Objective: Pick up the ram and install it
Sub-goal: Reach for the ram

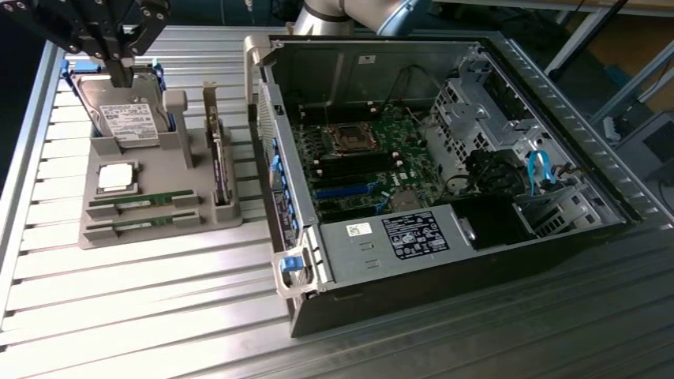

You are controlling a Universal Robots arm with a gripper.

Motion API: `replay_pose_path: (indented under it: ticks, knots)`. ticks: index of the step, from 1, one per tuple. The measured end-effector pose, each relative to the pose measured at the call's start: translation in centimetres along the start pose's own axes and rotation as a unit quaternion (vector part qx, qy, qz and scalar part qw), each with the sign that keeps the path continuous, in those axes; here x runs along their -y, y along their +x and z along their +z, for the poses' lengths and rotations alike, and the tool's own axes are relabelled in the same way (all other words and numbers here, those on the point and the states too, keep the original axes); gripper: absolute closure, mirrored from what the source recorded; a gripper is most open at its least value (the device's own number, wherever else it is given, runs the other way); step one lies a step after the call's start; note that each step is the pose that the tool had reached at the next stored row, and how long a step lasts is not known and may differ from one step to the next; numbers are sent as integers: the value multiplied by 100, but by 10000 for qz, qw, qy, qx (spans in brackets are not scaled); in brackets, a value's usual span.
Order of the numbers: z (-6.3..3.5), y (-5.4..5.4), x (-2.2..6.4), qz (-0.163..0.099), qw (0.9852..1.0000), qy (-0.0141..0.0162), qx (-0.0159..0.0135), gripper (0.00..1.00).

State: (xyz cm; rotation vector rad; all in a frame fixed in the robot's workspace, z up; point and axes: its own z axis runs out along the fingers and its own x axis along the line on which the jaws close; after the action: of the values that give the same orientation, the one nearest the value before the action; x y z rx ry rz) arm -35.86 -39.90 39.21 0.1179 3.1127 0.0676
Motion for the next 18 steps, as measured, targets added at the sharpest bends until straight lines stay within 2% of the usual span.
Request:
replay_pose_path:
  ticks: [2, 6, 13, 18]
  knots:
    - [-1, 58, 4, 0, 10000, 0, -1, 90]
    - [-2, 60, 5, 0, 10000, 0, -2, 90]
    - [-4, 55, 68, 0, 10000, 0, -2, 90]
    - [-4, 54, 72, 0, 10000, 0, -2, 90]
